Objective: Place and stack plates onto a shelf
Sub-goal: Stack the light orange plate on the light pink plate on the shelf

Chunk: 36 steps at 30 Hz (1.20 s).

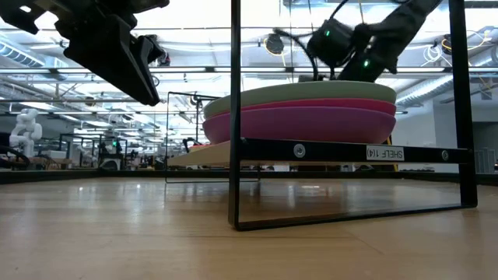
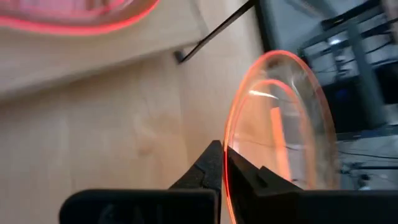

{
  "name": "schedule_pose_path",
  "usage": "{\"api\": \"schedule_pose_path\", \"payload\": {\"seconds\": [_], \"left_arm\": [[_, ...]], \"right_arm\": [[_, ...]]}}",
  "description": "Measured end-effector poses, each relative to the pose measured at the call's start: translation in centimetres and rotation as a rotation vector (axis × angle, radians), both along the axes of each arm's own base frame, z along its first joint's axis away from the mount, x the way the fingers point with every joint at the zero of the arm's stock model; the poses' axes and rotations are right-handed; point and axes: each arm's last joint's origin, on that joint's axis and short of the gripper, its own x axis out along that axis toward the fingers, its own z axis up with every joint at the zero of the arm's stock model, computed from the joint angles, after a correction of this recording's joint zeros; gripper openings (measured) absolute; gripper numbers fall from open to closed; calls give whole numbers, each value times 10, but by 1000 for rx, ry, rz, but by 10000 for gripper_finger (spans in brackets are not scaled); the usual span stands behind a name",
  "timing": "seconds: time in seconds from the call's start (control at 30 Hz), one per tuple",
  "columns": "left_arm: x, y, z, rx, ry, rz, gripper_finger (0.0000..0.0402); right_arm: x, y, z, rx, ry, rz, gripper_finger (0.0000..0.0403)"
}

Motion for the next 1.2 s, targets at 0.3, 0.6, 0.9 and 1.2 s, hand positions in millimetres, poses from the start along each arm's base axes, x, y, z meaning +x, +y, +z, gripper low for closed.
{"api": "schedule_pose_path", "payload": {"seconds": [0.3, 0.6, 0.9, 1.2], "left_arm": [[-3, -7, 0, -30, -3, 11, 79], [-4, -10, 0, -42, -6, 16, 79], [-3, -10, 1, -54, -18, 23, 79], [-4, -12, 1, -72, -20, 39, 79]], "right_arm": [[-6, 28, 33, -127, -46, 85, 0], [-15, 46, 58, -170, -110, 172, 0], [-12, 66, 61, -276, -25, 455, 0], [-4, 72, 63, -205, -124, 777, 0]]}}
